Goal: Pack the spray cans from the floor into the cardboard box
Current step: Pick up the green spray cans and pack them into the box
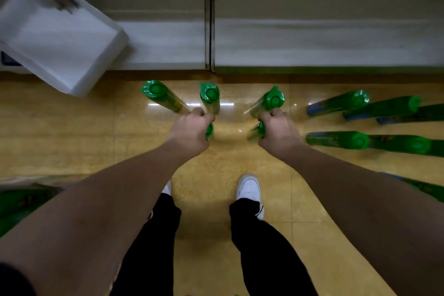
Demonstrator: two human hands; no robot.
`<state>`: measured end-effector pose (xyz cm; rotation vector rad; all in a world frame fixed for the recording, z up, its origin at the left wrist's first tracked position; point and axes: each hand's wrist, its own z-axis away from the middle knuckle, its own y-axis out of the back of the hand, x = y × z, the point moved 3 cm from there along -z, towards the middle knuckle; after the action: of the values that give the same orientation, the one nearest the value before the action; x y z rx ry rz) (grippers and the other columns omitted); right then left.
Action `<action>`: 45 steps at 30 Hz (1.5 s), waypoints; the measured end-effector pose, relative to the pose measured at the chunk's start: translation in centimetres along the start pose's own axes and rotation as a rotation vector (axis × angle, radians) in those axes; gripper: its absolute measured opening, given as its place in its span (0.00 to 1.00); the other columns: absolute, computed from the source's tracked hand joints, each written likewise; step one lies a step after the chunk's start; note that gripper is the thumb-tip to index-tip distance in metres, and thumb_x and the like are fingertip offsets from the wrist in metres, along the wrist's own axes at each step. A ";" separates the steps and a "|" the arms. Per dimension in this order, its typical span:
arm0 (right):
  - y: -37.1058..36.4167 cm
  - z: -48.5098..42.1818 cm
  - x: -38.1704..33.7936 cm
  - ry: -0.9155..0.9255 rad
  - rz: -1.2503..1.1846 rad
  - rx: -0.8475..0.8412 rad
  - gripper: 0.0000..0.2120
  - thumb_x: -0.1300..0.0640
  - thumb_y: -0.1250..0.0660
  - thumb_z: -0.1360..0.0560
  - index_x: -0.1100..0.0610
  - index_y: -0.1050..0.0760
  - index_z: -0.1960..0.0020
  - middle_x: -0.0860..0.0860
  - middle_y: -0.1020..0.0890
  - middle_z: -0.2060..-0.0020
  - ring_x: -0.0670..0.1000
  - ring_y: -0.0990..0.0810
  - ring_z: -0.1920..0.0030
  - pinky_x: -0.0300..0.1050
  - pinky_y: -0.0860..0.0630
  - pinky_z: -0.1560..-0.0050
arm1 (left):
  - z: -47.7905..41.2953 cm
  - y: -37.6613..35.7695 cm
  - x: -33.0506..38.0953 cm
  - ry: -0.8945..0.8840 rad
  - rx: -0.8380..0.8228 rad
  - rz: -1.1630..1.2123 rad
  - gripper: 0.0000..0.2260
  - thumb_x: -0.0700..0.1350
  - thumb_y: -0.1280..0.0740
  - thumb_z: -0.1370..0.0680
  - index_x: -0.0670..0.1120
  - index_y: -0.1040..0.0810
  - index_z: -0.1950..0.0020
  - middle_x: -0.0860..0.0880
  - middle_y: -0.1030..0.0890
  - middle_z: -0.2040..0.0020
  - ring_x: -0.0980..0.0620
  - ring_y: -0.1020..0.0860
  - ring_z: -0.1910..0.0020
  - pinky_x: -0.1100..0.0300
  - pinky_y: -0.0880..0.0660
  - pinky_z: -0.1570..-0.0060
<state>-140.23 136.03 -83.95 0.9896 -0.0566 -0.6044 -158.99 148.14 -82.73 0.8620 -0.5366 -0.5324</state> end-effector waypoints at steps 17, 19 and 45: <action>39.2 19.8 -33.1 0.513 0.220 0.055 0.18 0.53 0.21 0.36 0.53 0.26 0.53 0.53 0.22 0.55 0.56 0.22 0.56 0.45 0.26 0.62 | 34.8 41.1 -5.4 0.372 0.418 0.102 0.27 0.49 0.20 0.34 0.54 0.22 0.36 0.49 0.20 0.43 0.46 0.22 0.43 0.53 0.21 0.46; 43.1 22.9 -37.9 0.569 0.238 0.103 0.20 0.52 0.19 0.38 0.53 0.25 0.52 0.53 0.21 0.55 0.55 0.21 0.56 0.45 0.25 0.63 | 39.6 44.8 -6.8 0.418 0.489 0.083 0.28 0.51 0.20 0.35 0.53 0.22 0.36 0.48 0.19 0.42 0.45 0.22 0.44 0.53 0.20 0.48; 45.4 48.5 -82.7 1.132 0.317 0.150 0.26 0.53 0.15 0.41 0.59 0.23 0.50 0.55 0.20 0.52 0.55 0.19 0.55 0.52 0.15 0.63 | 81.6 51.5 -27.2 0.969 0.805 0.162 0.25 0.53 0.18 0.35 0.54 0.23 0.42 0.50 0.23 0.47 0.47 0.23 0.49 0.53 0.18 0.55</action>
<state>-203.89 158.50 -2.15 1.3171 0.7385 0.3089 -219.62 147.64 -2.94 1.6742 0.1147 0.3188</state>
